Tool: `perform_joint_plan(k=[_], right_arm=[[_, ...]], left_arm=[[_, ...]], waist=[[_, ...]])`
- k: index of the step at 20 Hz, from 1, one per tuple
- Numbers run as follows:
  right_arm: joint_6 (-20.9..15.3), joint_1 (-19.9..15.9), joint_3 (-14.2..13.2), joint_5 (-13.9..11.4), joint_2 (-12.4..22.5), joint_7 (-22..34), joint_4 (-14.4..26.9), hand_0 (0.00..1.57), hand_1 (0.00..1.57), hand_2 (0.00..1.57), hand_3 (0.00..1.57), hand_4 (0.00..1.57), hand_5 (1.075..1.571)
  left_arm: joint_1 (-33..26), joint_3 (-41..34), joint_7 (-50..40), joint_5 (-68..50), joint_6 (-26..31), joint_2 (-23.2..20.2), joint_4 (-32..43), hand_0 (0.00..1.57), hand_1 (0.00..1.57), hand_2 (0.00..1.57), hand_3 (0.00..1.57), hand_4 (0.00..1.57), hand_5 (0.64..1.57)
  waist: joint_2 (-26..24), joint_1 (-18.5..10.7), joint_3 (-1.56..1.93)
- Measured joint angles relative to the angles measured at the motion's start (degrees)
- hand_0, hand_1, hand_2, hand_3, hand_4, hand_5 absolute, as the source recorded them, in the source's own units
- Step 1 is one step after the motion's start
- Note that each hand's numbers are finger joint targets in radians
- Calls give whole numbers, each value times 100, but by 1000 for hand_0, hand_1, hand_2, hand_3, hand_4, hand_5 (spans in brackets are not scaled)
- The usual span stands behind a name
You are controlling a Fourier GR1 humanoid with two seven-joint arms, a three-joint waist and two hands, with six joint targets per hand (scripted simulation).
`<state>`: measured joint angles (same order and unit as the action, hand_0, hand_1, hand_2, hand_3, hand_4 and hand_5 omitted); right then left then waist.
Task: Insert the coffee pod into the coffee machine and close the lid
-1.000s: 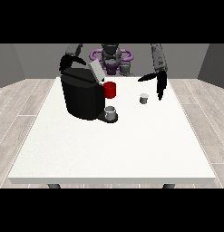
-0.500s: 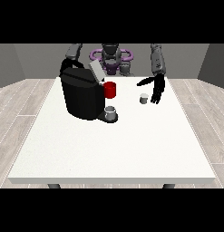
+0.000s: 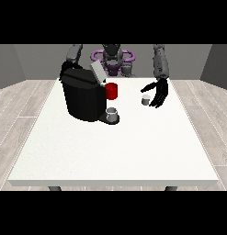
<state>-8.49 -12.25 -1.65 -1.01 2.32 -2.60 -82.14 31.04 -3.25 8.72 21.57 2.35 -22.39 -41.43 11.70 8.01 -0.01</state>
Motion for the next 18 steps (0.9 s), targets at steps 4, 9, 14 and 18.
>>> perform_joint_plan(k=[4,9,14,18], right_arm=[[-75,11,108,-8,-51,205,-124,0,0,0,0,434,1571],[-98,-50,83,-39,-54,139,1,0,0,0,0,487,1571],[-99,-103,56,-17,-72,111,63,0,0,0,0,500,1571],[-80,-104,89,46,-75,103,-4,0,0,0,0,510,1571]], left_arm=[[28,99,192,311,-215,-39,256,673,673,809,551,0,1571],[191,110,341,603,-688,70,443,775,775,917,692,351,1571],[343,97,454,839,-1054,128,660,971,971,1086,863,323,1571],[449,147,500,1075,-1189,42,851,970,970,1054,793,319,1571]], waist=[[-59,58,0],[-33,53,3],[4,82,4],[41,159,7]])
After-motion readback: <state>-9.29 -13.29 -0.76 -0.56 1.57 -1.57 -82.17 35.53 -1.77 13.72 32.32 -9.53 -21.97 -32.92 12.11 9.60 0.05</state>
